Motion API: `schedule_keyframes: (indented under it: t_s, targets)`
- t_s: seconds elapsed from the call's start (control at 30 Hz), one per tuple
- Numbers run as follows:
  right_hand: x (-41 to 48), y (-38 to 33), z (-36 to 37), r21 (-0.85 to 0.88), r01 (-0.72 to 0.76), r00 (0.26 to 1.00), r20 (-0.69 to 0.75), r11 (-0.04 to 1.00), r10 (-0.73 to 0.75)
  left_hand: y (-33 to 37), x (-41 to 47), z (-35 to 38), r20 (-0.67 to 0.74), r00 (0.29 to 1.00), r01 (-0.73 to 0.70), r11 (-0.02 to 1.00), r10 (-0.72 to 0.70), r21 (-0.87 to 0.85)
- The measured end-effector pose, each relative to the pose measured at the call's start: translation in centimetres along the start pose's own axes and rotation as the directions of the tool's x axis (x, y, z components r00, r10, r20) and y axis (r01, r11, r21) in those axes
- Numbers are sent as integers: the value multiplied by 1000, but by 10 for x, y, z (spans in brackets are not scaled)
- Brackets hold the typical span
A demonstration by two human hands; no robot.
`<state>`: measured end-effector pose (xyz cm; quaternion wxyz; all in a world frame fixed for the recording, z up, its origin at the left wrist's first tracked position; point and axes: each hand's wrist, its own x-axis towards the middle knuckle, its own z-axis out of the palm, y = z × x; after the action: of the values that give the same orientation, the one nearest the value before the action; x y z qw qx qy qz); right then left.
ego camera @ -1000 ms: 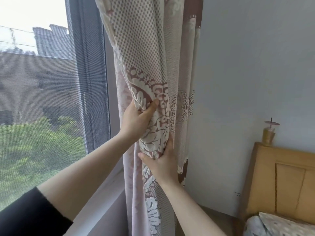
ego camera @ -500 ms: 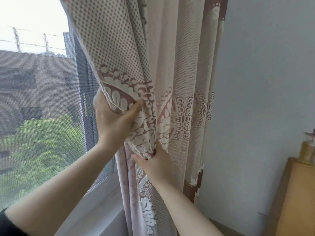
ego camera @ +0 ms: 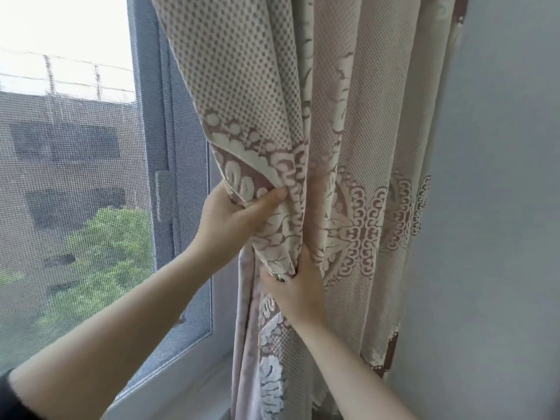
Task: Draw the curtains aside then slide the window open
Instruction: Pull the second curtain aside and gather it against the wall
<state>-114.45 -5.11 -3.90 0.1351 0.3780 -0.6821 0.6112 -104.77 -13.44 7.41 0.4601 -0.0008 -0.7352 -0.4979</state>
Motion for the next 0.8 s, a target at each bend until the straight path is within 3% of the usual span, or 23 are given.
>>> schedule_keyframes:
  t_s: [0.33,0.8]
  targets:
    - [61,53,-33,0,59,998,17,998,-59,-37,-14,6,-103,993,80,980,-62,182]
    - [123,132,-113,59,35,995,88,998,-40,-59,-19,114,-236,963,197,939,-131,283]
